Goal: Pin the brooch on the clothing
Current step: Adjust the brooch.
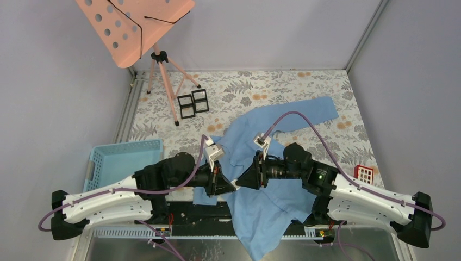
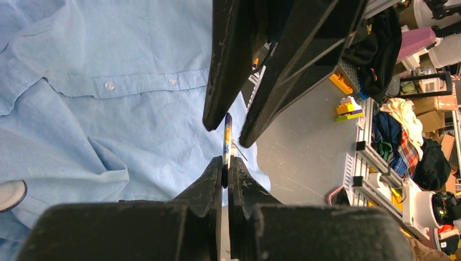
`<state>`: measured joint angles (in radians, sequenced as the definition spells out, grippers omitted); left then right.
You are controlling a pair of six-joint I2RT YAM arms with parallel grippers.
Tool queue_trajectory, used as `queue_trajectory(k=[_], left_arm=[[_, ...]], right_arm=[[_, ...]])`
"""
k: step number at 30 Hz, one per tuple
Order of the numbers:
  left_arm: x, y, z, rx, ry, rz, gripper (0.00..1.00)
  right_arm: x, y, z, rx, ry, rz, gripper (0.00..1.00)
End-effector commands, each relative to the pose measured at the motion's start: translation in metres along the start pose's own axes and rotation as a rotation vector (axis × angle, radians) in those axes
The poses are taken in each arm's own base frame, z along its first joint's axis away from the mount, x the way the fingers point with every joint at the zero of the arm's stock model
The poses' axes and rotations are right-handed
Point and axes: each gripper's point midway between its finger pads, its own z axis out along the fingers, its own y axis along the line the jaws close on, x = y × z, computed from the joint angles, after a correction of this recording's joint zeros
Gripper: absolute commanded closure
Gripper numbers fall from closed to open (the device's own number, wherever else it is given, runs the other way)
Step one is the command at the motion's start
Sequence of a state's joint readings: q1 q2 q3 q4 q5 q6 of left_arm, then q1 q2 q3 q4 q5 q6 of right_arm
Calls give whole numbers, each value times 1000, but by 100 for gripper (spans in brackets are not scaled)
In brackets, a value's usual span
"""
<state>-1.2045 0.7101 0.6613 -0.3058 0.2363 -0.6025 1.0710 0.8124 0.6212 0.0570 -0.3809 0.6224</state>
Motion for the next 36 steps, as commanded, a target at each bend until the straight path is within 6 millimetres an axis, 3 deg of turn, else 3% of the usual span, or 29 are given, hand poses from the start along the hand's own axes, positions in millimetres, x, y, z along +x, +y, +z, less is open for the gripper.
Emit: queue_trajectory(k=[1, 5, 6, 7, 9, 10, 12, 15, 19, 25, 36], left_arm=[[-30, -31, -6, 112, -94, 31, 100], [-31, -32, -6, 120, -103, 24, 100], [-31, -31, -6, 117, -104, 20, 96], [-31, -30, -6, 108, -108, 16, 83], [-31, -23, -7, 72, -116, 6, 46], [-32, -20, -10, 54, -125, 3, 32], [-34, -13, -15, 19, -155, 0, 19], [-39, -13, -25, 13, -206, -5, 12], [-44, -21, -30, 47, -224, -10, 14], [-43, -28, -27, 72, -196, -12, 62], [-34, -40, -22, 155, -151, -17, 60]], right_arm=[[-8, 14, 2, -74, -16, -9, 73], [-9, 18, 2, -100, -30, -4, 100], [-10, 20, 2, -109, -36, -5, 100], [-10, 22, 0, -118, -40, -5, 100], [-13, 26, -4, -132, -60, -12, 100], [-15, 28, -6, -142, -71, -19, 100], [-17, 32, -12, -155, -89, -28, 100], [-18, 40, -19, -190, -90, -43, 100], [-13, 49, -21, -226, -43, -59, 100], [-12, 58, -20, -273, -8, -55, 100], [-14, 65, -23, -301, -15, -60, 100]])
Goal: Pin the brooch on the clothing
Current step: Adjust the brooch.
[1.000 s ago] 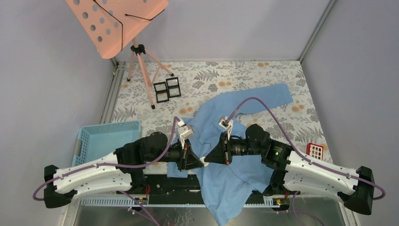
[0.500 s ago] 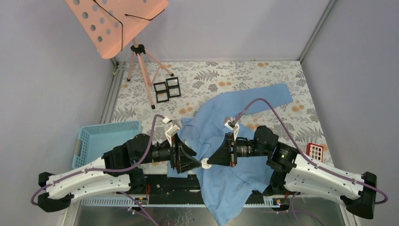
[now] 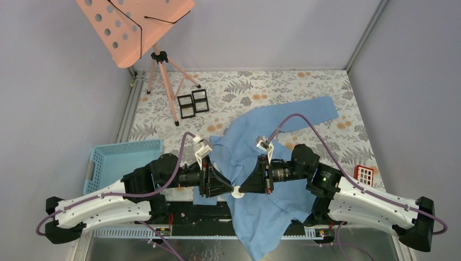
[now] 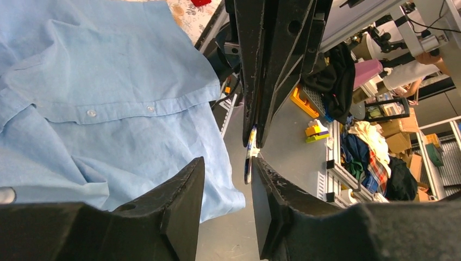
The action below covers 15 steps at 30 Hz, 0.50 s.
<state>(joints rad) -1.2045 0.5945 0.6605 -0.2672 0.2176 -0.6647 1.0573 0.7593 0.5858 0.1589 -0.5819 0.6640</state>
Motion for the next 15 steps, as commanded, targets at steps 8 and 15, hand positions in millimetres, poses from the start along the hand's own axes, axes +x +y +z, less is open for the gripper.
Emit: queue_trajectory(k=[8, 15], left_arm=[[-1, -23, 10, 124, 34, 5, 73], [-2, -26, 10, 148, 23, 2, 81]], right_arm=[[-21, 30, -2, -108, -41, -52, 100], [-20, 29, -2, -104, -41, -50, 100]])
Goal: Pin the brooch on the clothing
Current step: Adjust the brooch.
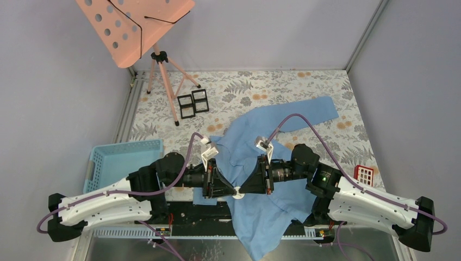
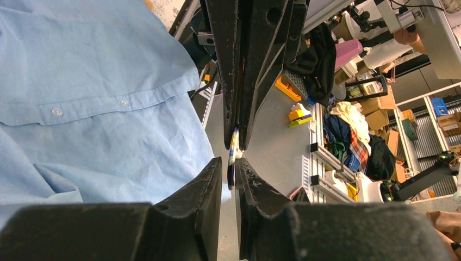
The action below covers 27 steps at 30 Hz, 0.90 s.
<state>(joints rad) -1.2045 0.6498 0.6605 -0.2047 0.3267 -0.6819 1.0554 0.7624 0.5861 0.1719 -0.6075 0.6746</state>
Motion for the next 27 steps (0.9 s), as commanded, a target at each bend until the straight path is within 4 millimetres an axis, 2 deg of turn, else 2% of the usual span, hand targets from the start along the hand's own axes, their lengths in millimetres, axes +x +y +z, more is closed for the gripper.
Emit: queue_trajectory(k=[1, 10, 20, 27], left_arm=[[-8, -12, 2, 64, -32, 16, 80], [-3, -13, 1, 82, -22, 0, 69], [-12, -13, -4, 71, -81, 10, 74], [-7, -14, -3, 86, -64, 2, 81]], right_arm=[[-20, 25, -2, -81, -51, -57, 100], [-22, 26, -3, -82, -63, -61, 100], [-20, 29, -3, -98, -48, -58, 100], [-21, 30, -4, -101, -56, -60, 100]])
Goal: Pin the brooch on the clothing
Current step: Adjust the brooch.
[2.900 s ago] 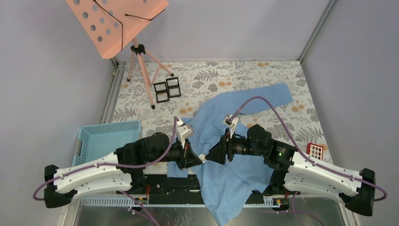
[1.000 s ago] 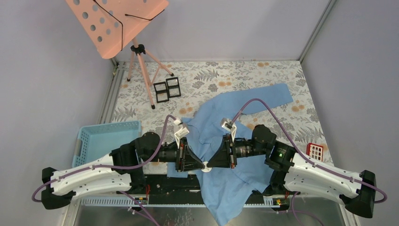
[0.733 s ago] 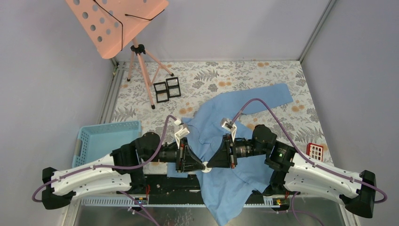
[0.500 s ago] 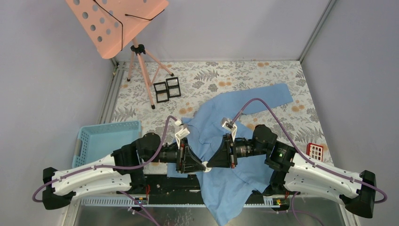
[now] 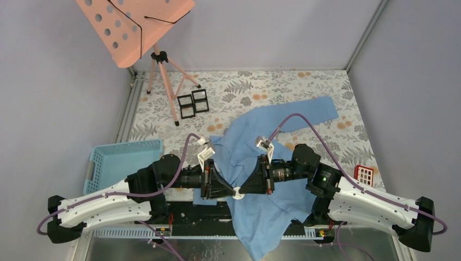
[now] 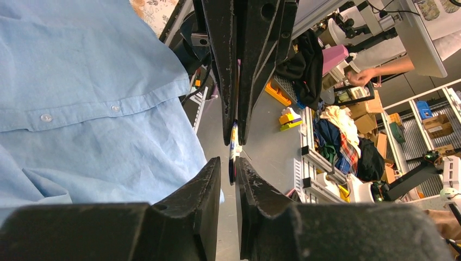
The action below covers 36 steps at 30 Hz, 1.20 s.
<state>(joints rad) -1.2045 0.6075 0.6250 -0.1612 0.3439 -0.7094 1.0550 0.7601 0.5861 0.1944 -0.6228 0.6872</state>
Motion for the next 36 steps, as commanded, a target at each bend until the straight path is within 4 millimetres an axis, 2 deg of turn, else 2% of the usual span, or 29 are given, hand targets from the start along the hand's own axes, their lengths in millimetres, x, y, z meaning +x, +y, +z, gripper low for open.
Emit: queue_trajectory(k=[1, 27, 29, 31, 32, 36], left_arm=[[-7, -8, 2, 45, -35, 12, 81], [0, -8, 2, 70, -24, -14, 80], [-1, -9, 2, 75, -28, -10, 84], [-2, -11, 2, 83, -30, -5, 97], [-2, -11, 2, 85, -30, -3, 100], [-2, -11, 2, 87, -34, 2, 100]], right_arm=[[-20, 24, -3, -74, -53, -60, 100], [-20, 26, -5, -74, -64, -65, 100], [-21, 27, -5, -77, -64, -66, 100], [-21, 26, -5, -75, -66, -68, 100], [-21, 26, -6, -75, -67, -69, 100], [-20, 19, -5, -39, -67, -66, 100]])
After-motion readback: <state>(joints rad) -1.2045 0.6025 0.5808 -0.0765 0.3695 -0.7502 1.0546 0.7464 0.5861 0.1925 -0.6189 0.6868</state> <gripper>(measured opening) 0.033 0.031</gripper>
